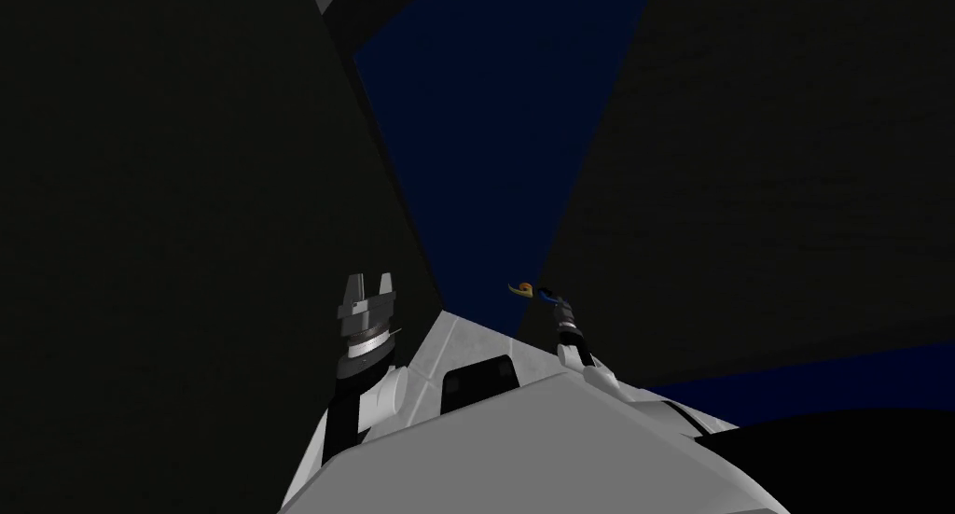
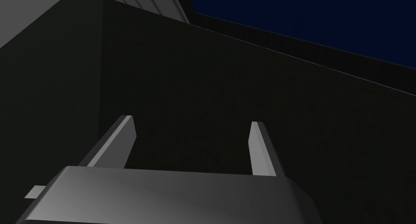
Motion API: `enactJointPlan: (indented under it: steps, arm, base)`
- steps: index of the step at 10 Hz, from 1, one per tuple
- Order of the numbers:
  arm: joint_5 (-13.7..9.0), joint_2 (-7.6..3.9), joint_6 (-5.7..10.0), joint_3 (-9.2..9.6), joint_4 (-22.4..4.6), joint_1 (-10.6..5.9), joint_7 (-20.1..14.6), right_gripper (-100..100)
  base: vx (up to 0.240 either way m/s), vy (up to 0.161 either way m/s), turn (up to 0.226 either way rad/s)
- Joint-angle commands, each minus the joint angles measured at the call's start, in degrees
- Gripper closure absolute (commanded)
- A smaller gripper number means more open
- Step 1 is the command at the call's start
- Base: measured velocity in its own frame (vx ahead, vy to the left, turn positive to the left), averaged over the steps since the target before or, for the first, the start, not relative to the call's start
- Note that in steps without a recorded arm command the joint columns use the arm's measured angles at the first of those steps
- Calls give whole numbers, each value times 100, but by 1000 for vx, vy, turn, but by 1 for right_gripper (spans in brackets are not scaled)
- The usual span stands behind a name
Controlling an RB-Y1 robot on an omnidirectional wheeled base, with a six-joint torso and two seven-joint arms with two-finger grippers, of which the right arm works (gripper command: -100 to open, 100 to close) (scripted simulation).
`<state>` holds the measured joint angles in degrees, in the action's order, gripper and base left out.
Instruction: Pull the door open
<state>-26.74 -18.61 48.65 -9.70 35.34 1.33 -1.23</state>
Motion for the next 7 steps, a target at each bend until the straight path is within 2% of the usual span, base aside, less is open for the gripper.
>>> enactJointPlan:
  steps: [1,4,5,7]
  arm:
    - [0,4,-7,1,-7,12,2,100]
    - [0,4,-7,1,-7,12,2,100]
    - [-15,-56,-11,-34,-49,118,-17,100]
    - [-10,-85,-8,-33,-57,159,-37,100]
  base:
    - [-22,4,10]
    - [-7,2,1]
    - [-83,0,-25]
    - [-168,9,-31]
